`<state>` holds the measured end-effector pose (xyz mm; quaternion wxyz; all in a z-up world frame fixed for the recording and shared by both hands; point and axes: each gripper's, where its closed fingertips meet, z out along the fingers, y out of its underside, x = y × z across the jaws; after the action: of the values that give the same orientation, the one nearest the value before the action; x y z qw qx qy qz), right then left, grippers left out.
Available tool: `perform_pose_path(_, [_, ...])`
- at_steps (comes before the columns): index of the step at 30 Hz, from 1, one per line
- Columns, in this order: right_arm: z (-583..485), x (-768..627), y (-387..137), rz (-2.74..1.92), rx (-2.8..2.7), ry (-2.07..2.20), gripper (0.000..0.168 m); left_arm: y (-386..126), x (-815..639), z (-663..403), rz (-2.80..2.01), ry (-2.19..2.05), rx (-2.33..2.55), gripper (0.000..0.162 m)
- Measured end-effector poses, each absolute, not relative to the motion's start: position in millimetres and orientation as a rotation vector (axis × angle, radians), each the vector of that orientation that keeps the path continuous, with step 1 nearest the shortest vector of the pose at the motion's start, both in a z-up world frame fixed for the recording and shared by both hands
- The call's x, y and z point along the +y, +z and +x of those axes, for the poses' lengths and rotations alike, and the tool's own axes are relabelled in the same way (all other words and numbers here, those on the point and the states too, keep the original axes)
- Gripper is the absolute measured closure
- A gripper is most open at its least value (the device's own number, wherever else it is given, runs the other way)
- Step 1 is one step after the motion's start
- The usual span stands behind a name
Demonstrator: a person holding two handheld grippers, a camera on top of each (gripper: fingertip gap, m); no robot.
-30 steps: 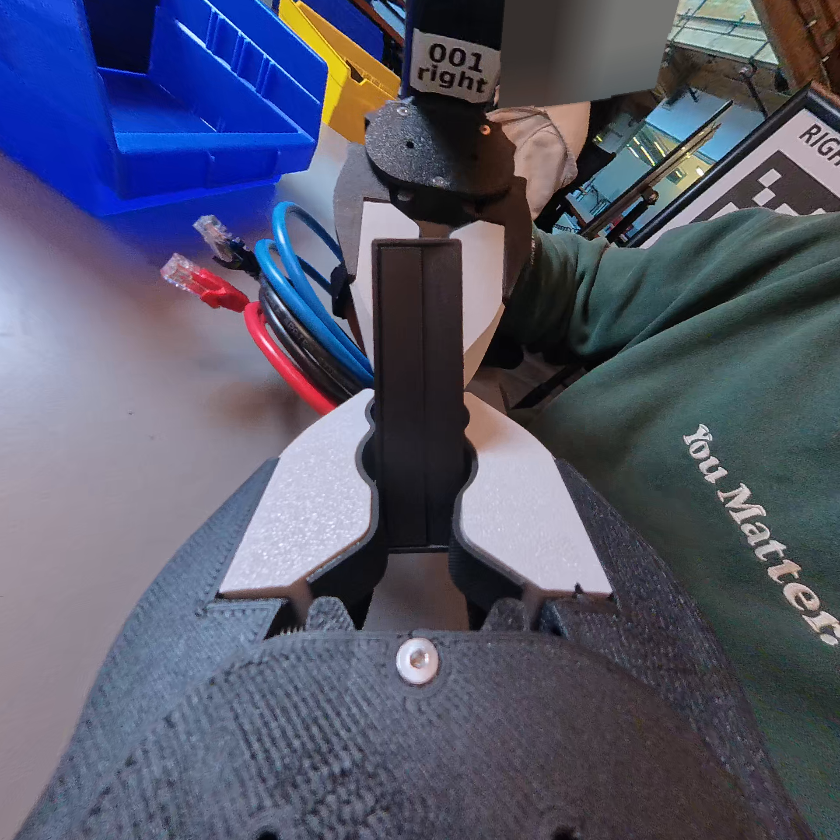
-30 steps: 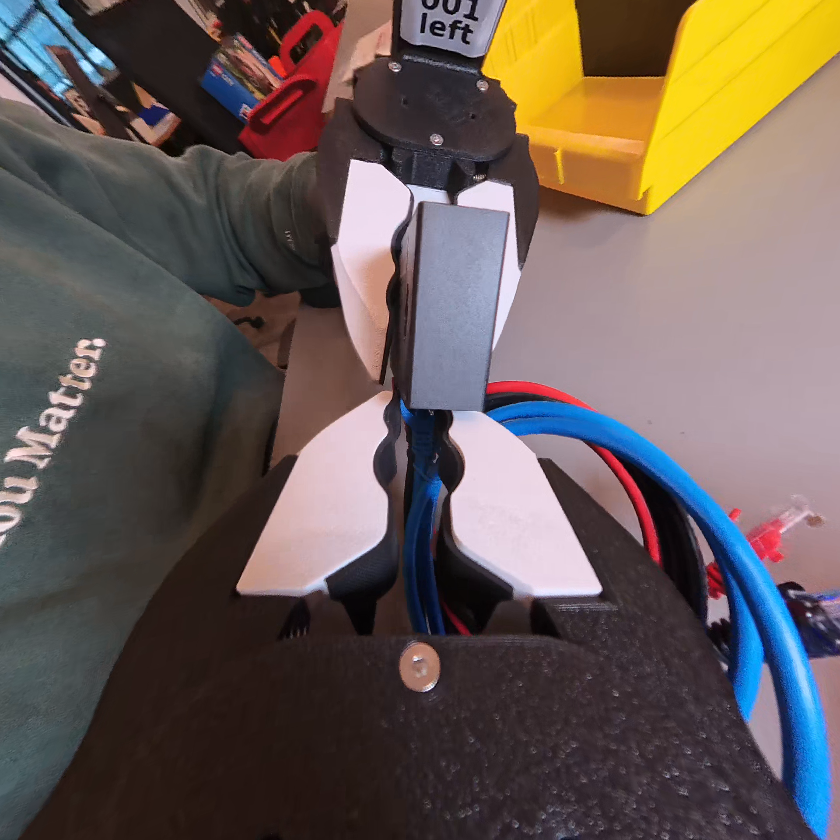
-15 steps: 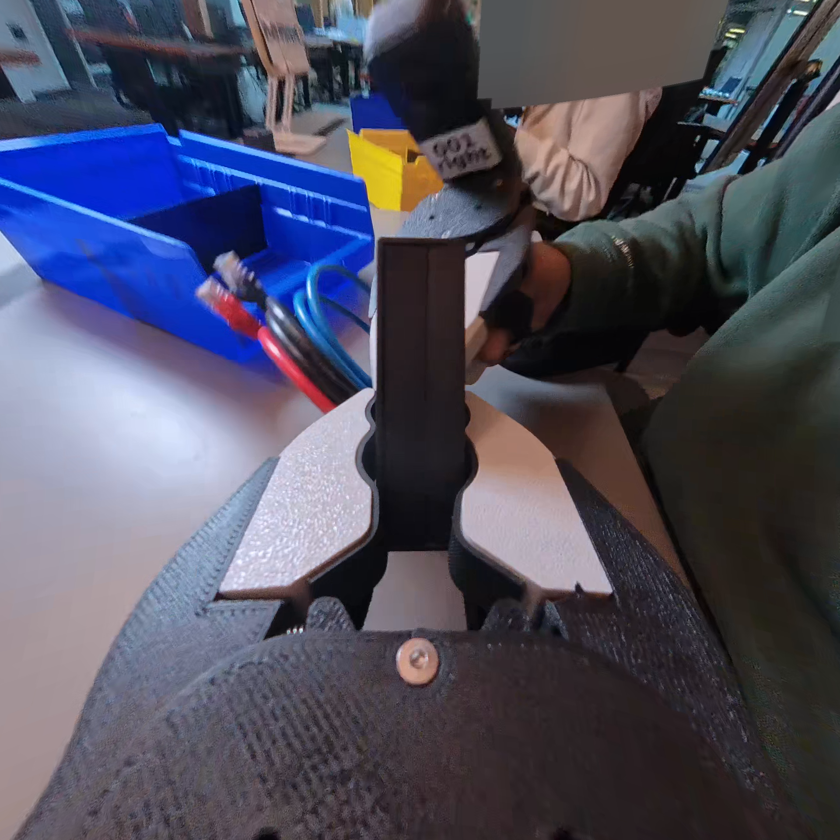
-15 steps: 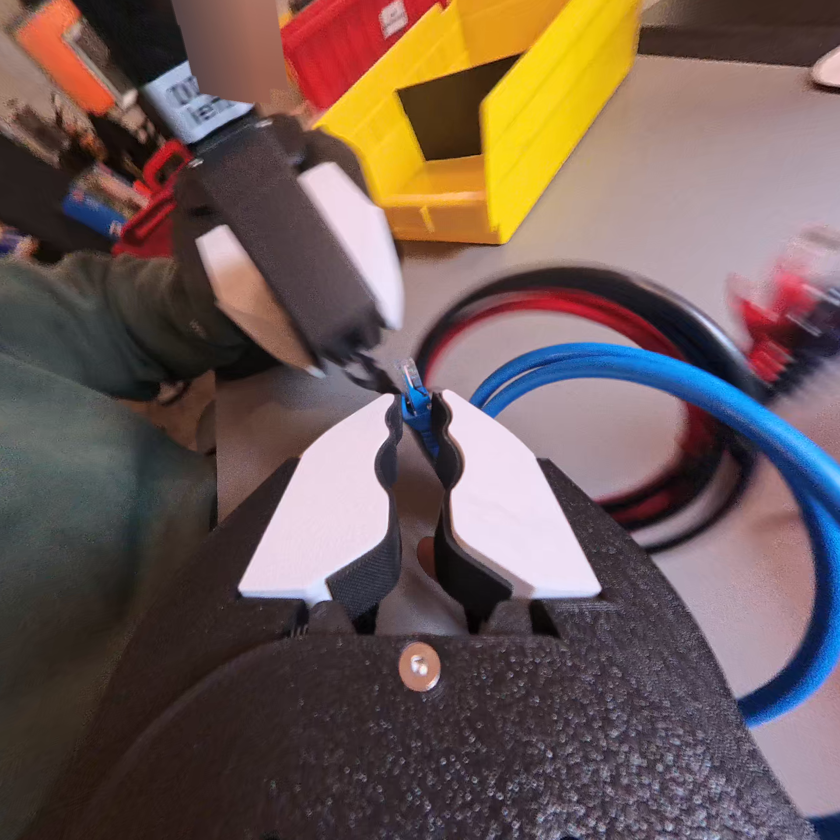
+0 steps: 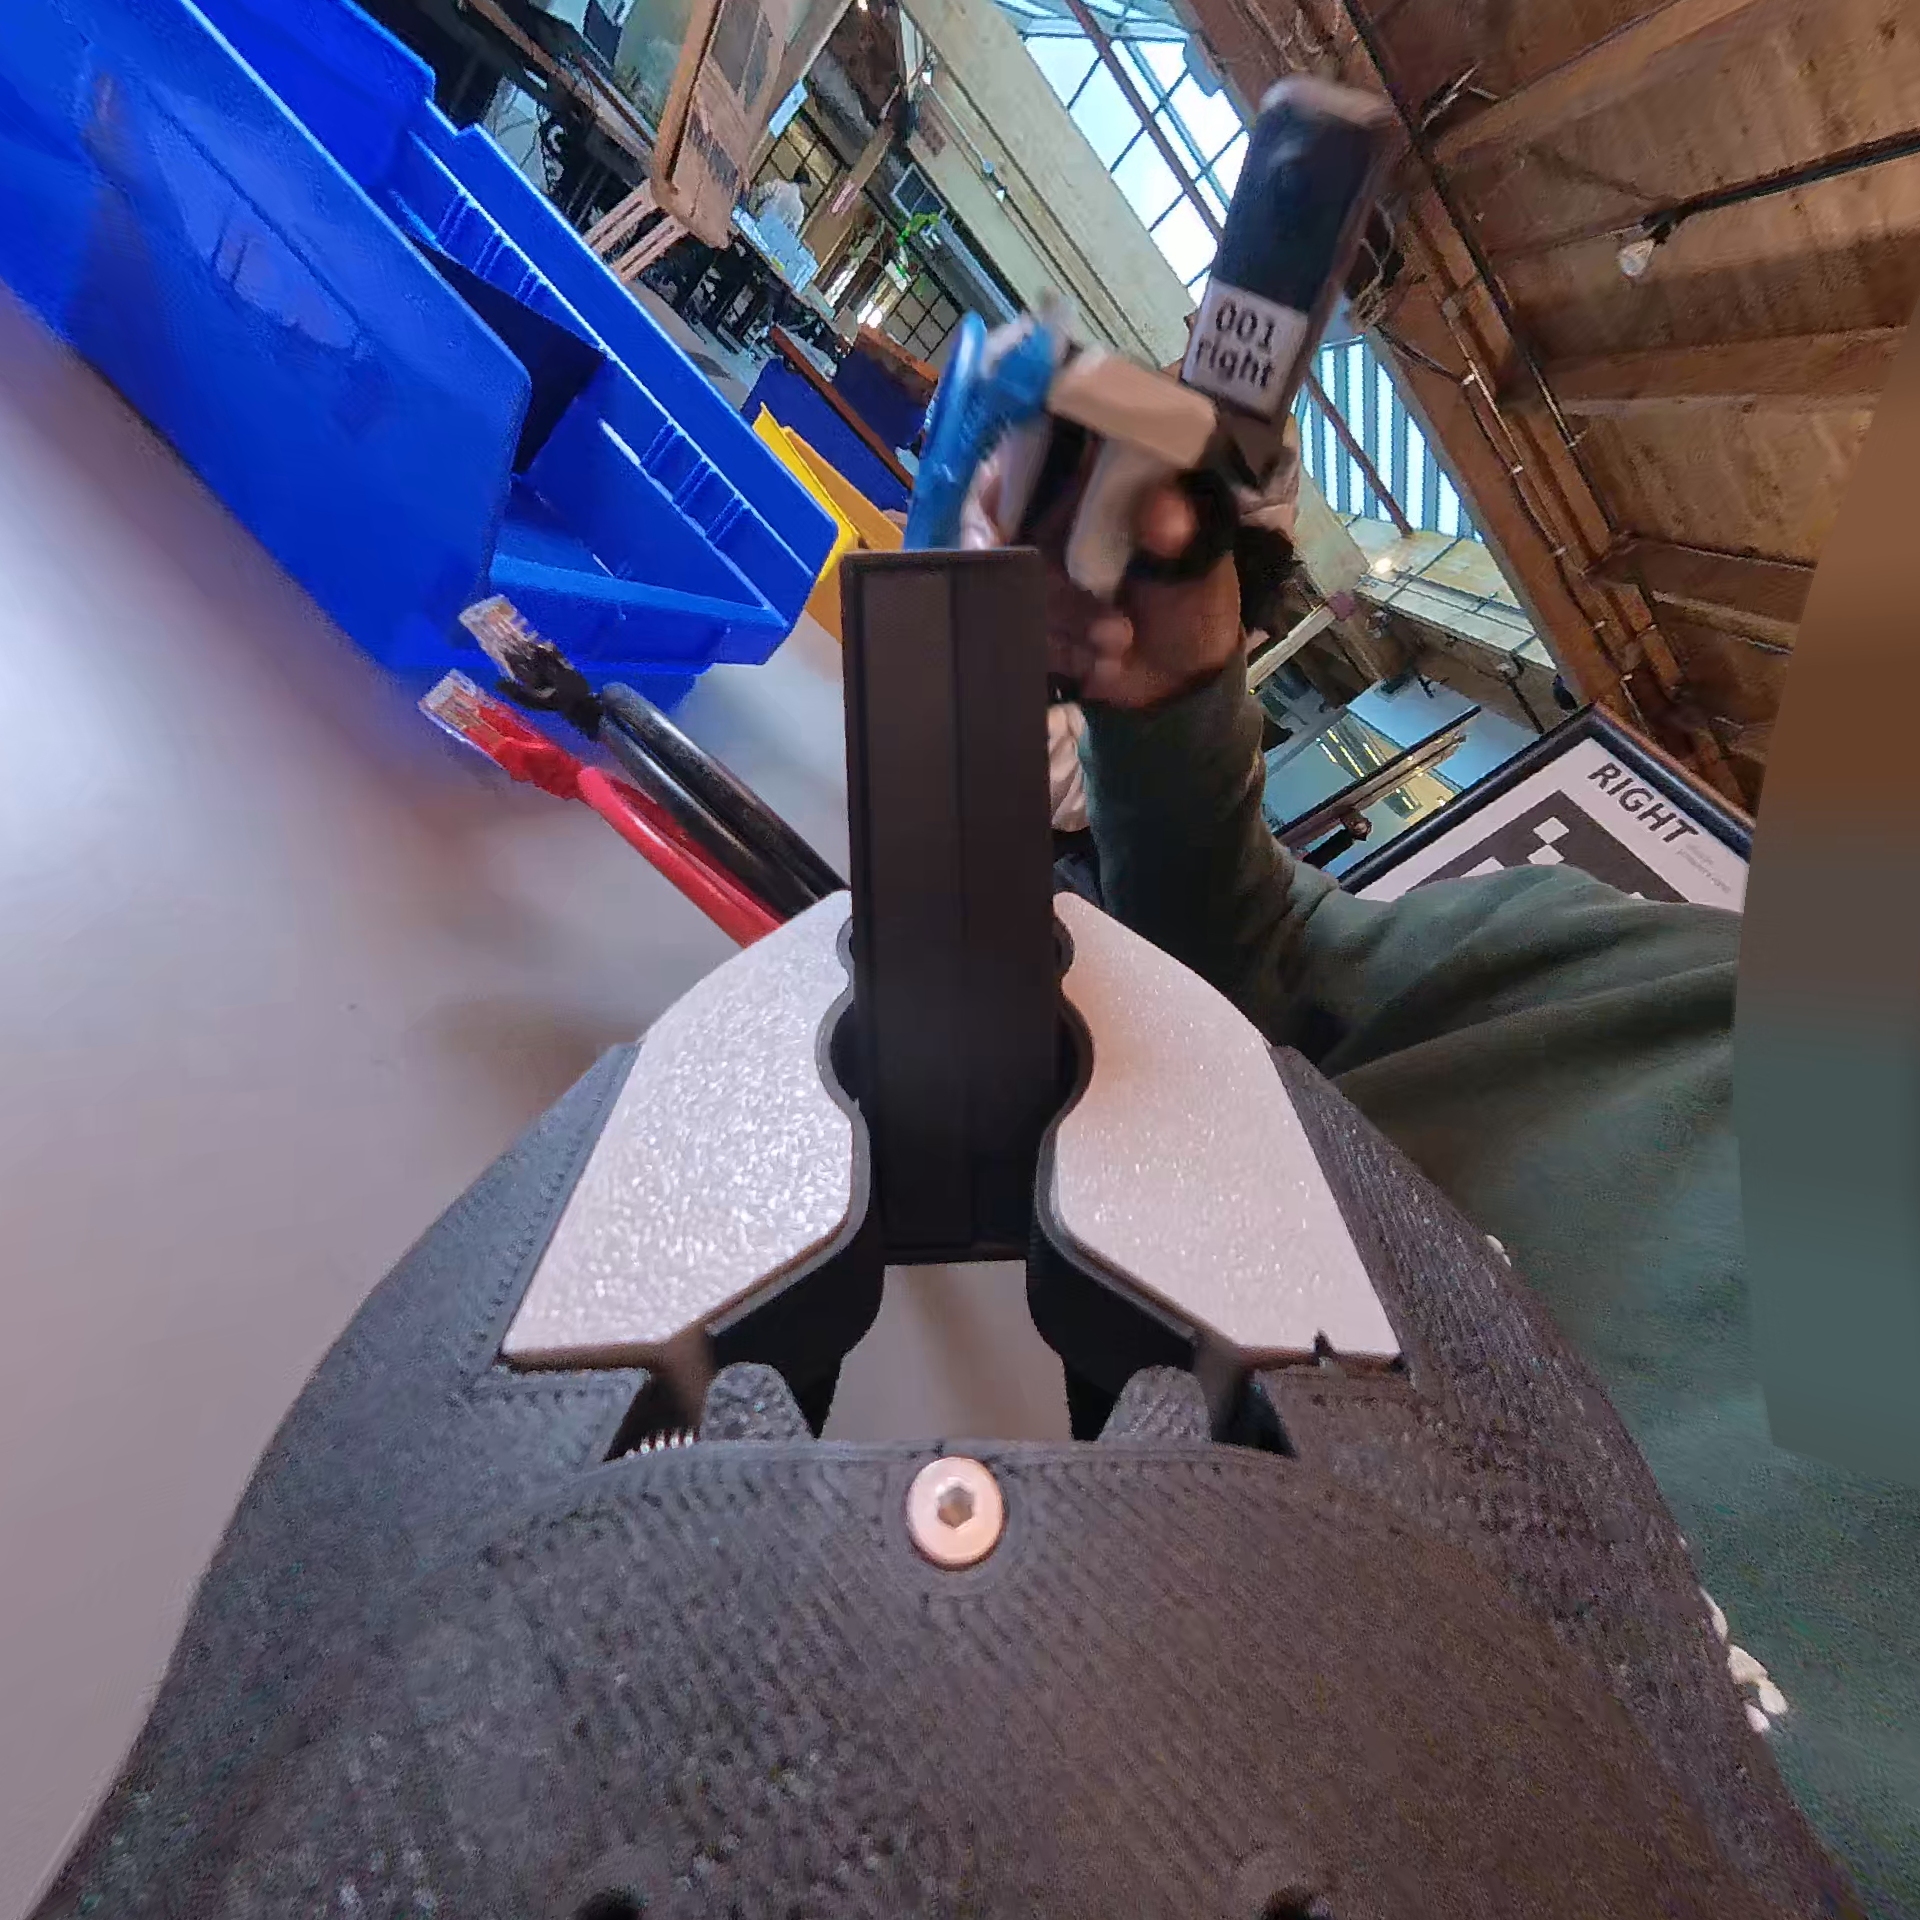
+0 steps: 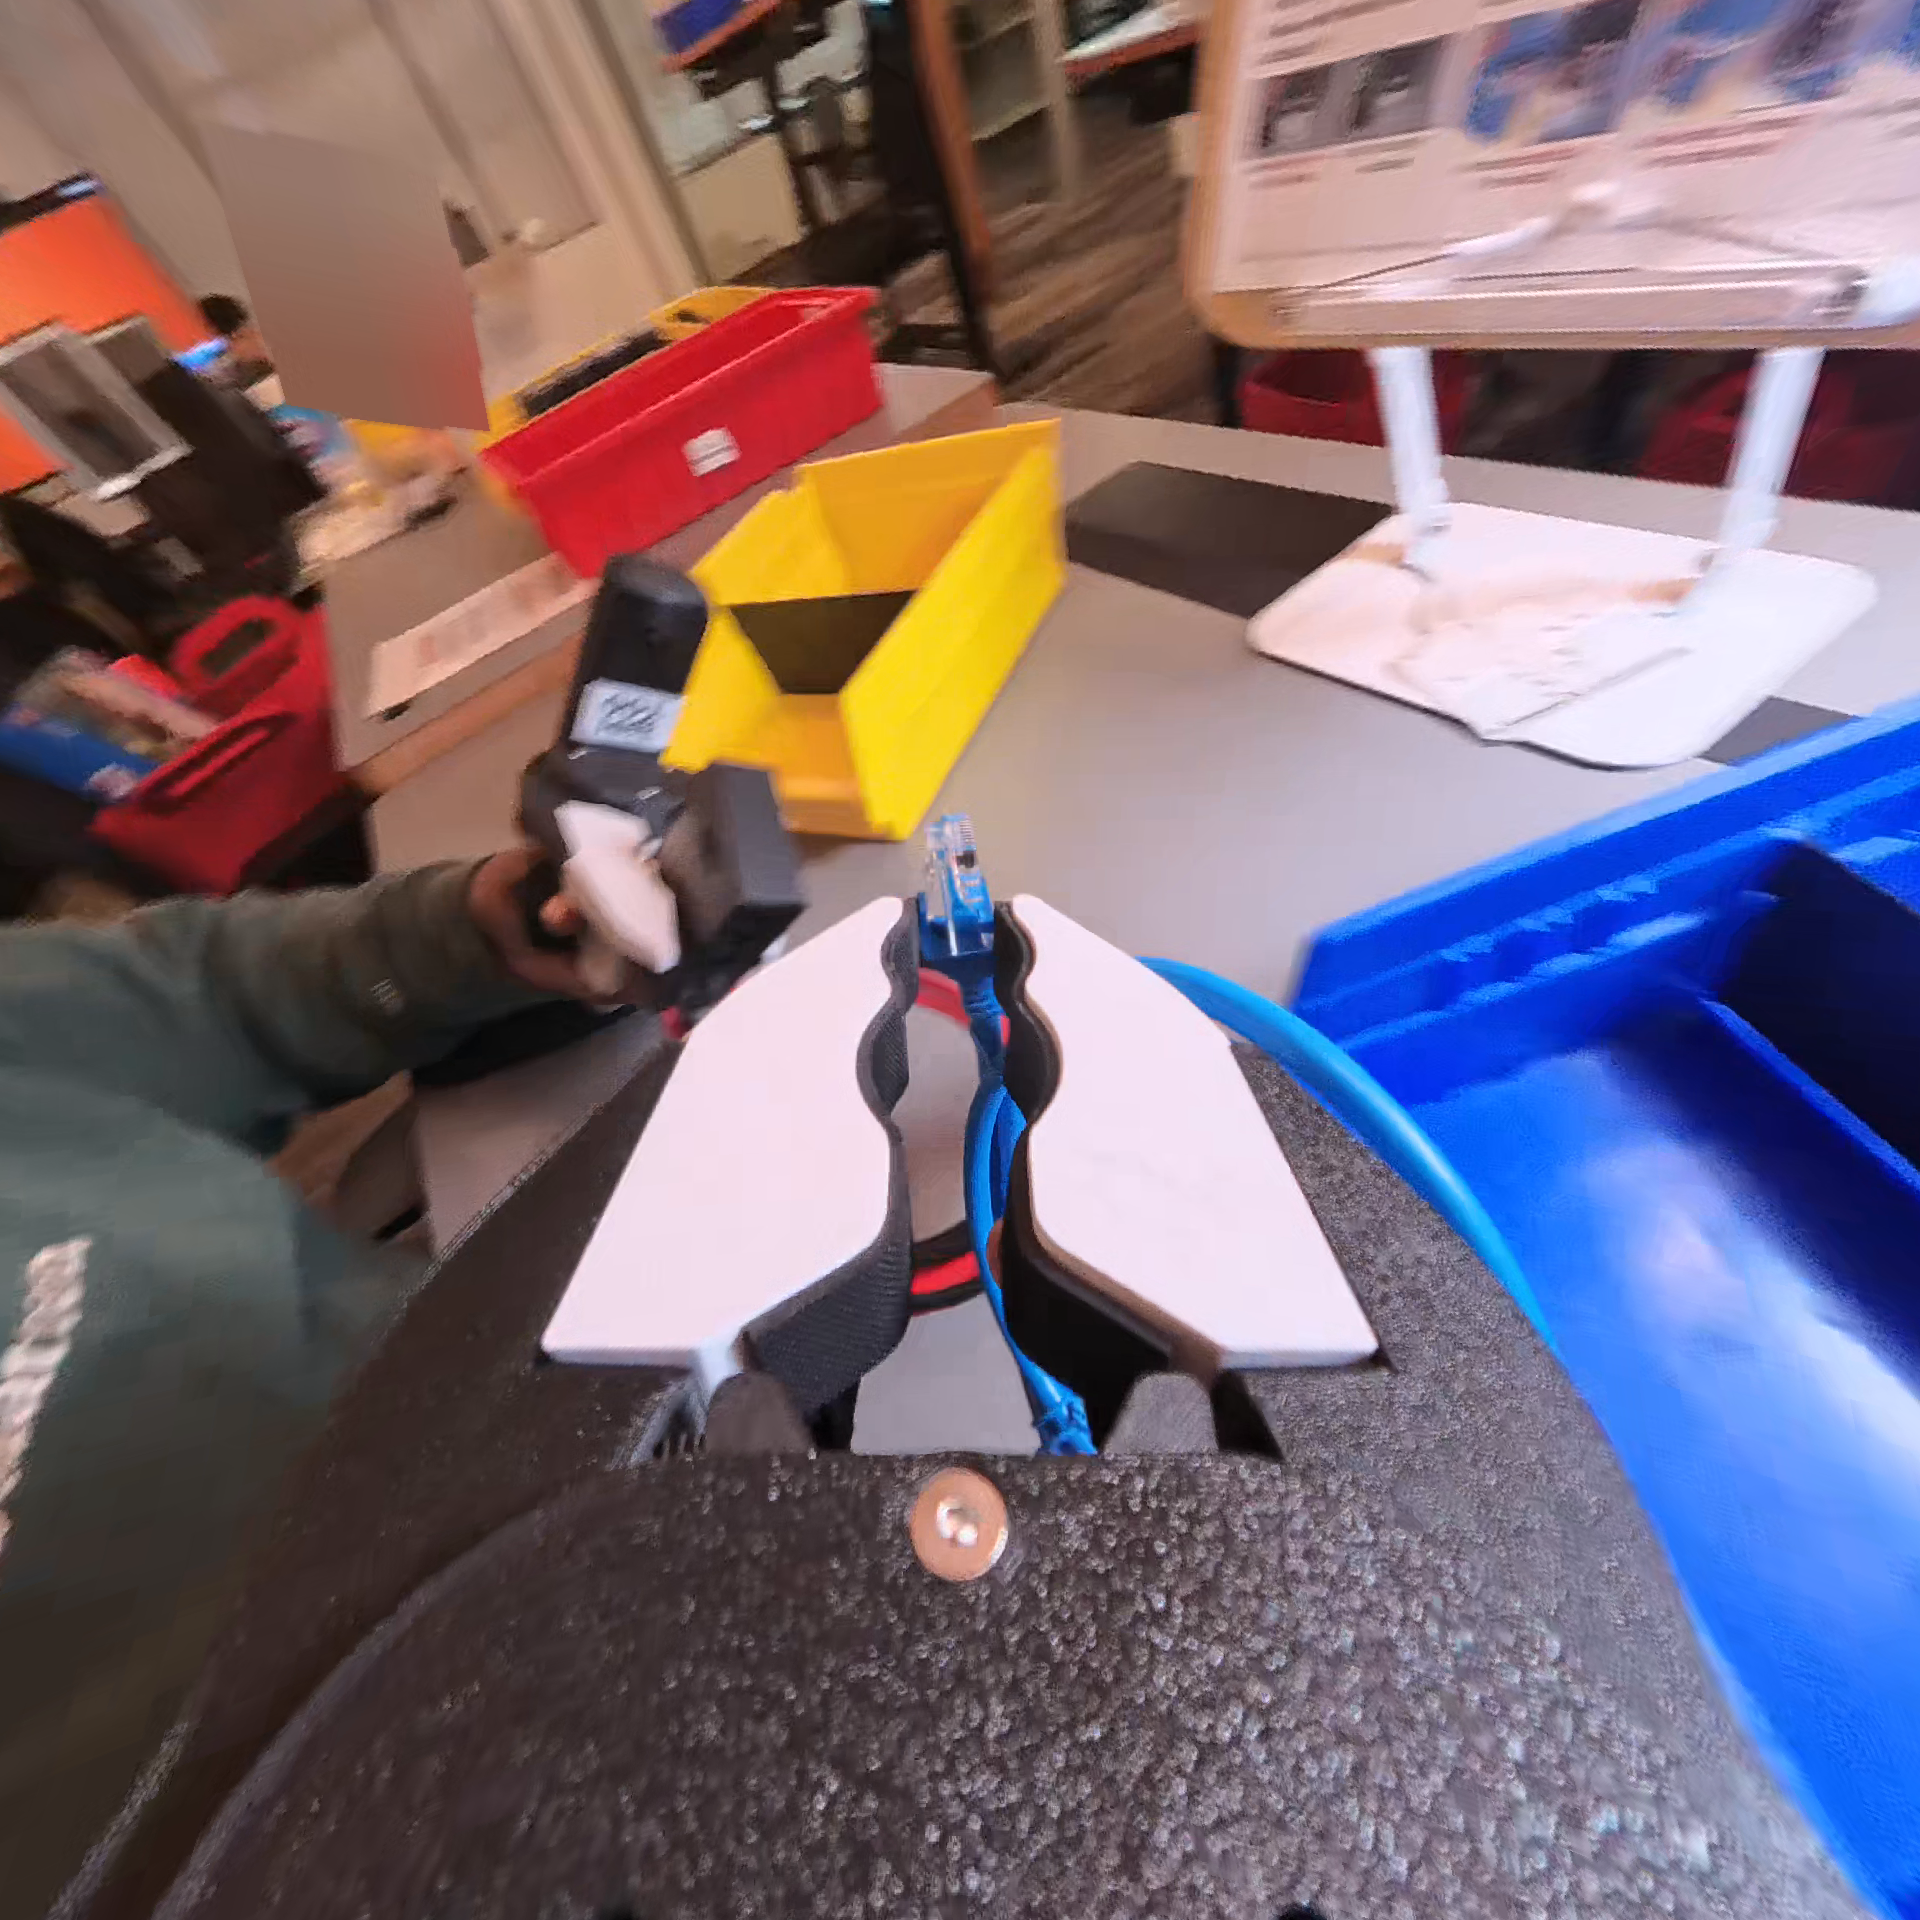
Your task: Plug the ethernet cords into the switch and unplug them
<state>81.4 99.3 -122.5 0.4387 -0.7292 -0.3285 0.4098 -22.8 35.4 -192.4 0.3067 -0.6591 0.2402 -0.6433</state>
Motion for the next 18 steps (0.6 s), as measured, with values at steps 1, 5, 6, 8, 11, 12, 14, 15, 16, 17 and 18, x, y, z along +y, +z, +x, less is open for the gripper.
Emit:
perform_pose_path(1, [89.7, 117.7, -122.3, -1.846, -0.767, 0.983, 0.154, -193.8, 35.1, -21.9, -1.749, -1.706, 0.637, 0.132])
perform_pose_path(5, [109.7, 191.5, -131.8, -1.936, -0.601, 0.907, 0.154, -195.2, 30.0, -19.1, -1.745, -1.726, 0.651, 0.132])
perform_pose_path(6, [112.3, 209.2, -136.2, -1.956, -0.565, 0.903, 0.154, -196.5, 29.1, -18.2, -1.748, -1.721, 0.658, 0.132])
perform_pose_path(8, [119.1, 243.1, -147.3, -1.995, -0.501, 0.860, 0.154, -200.0, 29.4, -17.2, -1.761, -1.708, 0.665, 0.132])
perform_pose_path(11, [126.1, 273.2, -174.3, -2.092, -0.436, 0.820, 0.153, -204.9, 32.6, -18.7, -1.781, -1.704, 0.639, 0.132])
perform_pose_path(12, [131.3, 280.4, -184.0, -2.116, -0.428, 0.763, 0.153, -205.6, 33.3, -19.2, -1.784, -1.704, 0.633, 0.132])
perform_pose_path(14, [139.2, 289.2, -199.2, -2.159, -0.399, 0.714, 0.151, -206.0, 33.8, -19.6, -1.785, -1.699, 0.636, 0.132])
perform_pose_path(15, [143.6, 293.8, -202.9, -2.160, -0.386, 0.678, 0.150, -205.7, 34.1, -19.5, -1.783, -1.699, 0.638, 0.132])
perform_pose_path(16, [149.8, 298.8, -205.1, -2.159, -0.380, 0.608, 0.150, -205.7, 34.1, -19.3, -1.782, -1.702, 0.638, 0.132])
perform_pose_path(17, [154.4, 303.0, -205.0, -2.149, -0.374, 0.548, 0.147, -206.1, 34.2, -19.1, -1.784, -1.706, 0.636, 0.132])
perform_pose_path(18, [156.8, 305.7, -203.6, -2.137, -0.355, 0.516, 0.142, -206.9, 34.0, -18.9, -1.788, -1.709, 0.635, 0.132])
